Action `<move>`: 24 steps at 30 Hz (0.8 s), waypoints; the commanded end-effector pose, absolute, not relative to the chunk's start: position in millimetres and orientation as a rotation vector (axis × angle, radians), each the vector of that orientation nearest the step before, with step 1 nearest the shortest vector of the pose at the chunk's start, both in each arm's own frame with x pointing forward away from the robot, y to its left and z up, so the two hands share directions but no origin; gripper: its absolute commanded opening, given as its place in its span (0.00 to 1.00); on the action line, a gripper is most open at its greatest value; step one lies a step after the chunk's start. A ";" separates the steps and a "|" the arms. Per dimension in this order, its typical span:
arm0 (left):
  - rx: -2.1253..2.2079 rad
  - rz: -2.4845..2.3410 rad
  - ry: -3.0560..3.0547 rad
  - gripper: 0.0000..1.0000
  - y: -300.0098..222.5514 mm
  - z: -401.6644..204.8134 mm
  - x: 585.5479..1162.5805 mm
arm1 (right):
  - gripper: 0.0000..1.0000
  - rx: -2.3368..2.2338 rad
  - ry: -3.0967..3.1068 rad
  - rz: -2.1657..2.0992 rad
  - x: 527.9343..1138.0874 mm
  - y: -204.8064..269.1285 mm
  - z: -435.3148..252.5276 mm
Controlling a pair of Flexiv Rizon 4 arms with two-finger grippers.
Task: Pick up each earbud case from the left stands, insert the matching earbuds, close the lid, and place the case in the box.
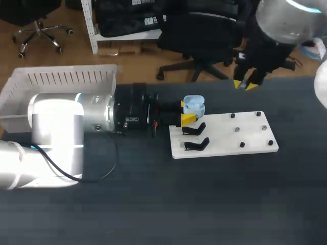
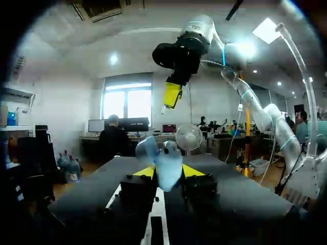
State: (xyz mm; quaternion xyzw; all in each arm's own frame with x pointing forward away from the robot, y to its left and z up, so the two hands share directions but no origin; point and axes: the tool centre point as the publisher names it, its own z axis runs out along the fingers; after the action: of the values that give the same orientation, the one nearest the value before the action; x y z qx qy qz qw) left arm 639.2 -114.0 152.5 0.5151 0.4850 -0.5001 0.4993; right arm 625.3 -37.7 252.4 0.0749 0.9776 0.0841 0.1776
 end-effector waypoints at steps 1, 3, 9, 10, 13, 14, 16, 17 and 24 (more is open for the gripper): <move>1.240 -1.205 1.170 0.00 -114.3 151.4 638.0 | 0.00 0.164 2.822 0.173 627.5 -3.3 259.9; 1.240 -1.205 1.170 0.00 -114.3 151.4 638.0 | 0.00 0.113 2.846 0.141 627.3 11.4 256.9; 1.240 -1.205 1.170 0.00 -114.3 151.4 638.0 | 0.00 0.011 2.888 0.079 625.6 40.7 248.0; 1.240 -1.205 1.170 0.00 -114.3 151.4 638.0 | 0.00 0.013 2.888 0.078 624.5 43.8 246.7; 1.240 -1.205 1.170 0.00 -114.3 151.4 638.0 | 0.00 0.013 2.888 0.078 624.5 43.8 246.7; 1.240 -1.205 1.170 0.00 -114.3 151.4 638.0 | 0.00 0.013 2.888 0.078 624.5 43.8 246.7; 1.240 -1.205 1.170 0.00 -114.3 151.4 638.0 | 0.00 0.013 2.888 0.078 624.5 43.8 246.7; 1.240 -1.205 1.170 0.00 -114.3 151.4 638.0 | 0.00 0.013 2.888 0.078 624.5 43.8 246.7; 1.240 -1.205 1.170 0.00 -114.3 151.4 638.0 | 0.00 0.013 2.888 0.078 624.5 43.8 246.7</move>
State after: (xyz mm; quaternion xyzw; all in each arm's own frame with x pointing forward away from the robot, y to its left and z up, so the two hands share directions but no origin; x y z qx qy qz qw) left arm 639.2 -114.0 152.5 0.5151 0.4850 -0.5001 0.4993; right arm 625.7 44.8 246.7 0.0042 0.9919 0.0264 0.1244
